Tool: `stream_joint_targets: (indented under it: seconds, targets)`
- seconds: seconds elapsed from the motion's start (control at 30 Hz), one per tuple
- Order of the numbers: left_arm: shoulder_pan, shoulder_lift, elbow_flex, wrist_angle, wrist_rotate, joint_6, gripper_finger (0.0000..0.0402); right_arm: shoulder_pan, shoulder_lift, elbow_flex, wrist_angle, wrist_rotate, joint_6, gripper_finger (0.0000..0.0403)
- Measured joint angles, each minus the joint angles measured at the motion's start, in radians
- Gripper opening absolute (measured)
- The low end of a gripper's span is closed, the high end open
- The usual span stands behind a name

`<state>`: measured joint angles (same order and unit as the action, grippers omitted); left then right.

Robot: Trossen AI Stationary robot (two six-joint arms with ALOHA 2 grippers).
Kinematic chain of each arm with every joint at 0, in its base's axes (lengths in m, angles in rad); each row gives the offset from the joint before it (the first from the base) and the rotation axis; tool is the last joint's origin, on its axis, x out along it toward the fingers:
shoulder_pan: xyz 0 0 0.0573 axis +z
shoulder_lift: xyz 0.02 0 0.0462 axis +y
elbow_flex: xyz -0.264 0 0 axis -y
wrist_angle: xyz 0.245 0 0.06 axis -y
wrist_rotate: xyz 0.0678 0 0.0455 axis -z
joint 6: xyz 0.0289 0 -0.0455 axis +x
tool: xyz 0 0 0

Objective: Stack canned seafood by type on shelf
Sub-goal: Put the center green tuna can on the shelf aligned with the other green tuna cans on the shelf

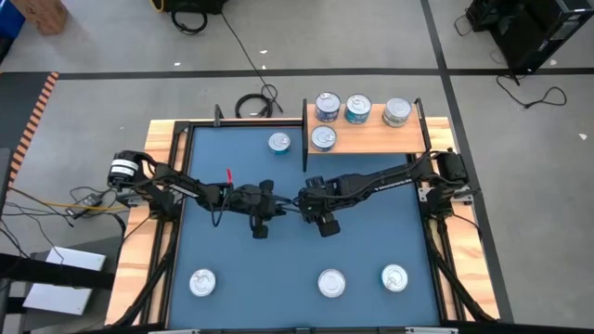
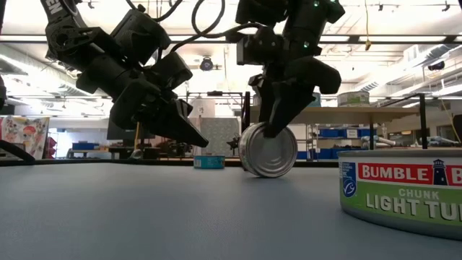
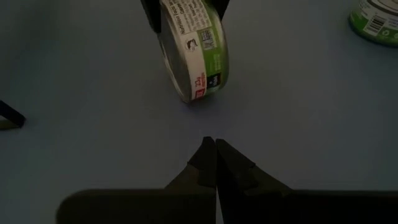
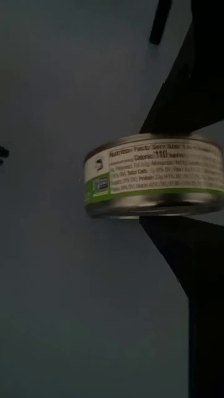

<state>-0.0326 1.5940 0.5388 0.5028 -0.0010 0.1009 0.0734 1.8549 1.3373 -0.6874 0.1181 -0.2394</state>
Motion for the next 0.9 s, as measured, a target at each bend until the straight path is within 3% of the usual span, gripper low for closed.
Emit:
stream_joint_targets:
  seconds: [0.27, 0.47, 0.57, 0.7, 0.9]
  targets:
    - [0.000, 0.000, 0.000, -0.003, 0.000, 0.000, 0.0001, 0.004, 0.002, 0.000, -0.005, 0.000, 0.010, 0.0142]
    - [0.000, 0.000, 0.000, -0.002, 0.001, 0.000, 0.0001, 0.054, -0.007, 0.029, -0.018, 0.078, 0.006, 0.0142]
    - [0.000, 0.000, 0.000, -0.002, 0.003, 0.000, 0.0001, 0.104, -0.034, 0.049, -0.041, 0.178, 0.021, 0.0142]
    - [0.000, 0.000, 0.000, -0.005, 0.003, 0.000, 0.0001, 0.177, -0.103, 0.050, -0.101, 0.402, 0.069, 0.0142]
    - [0.000, 0.000, 0.000, -0.004, 0.003, 0.000, 0.0001, 0.242, -0.204, 0.050, -0.358, 0.704, 0.308, 0.0142]
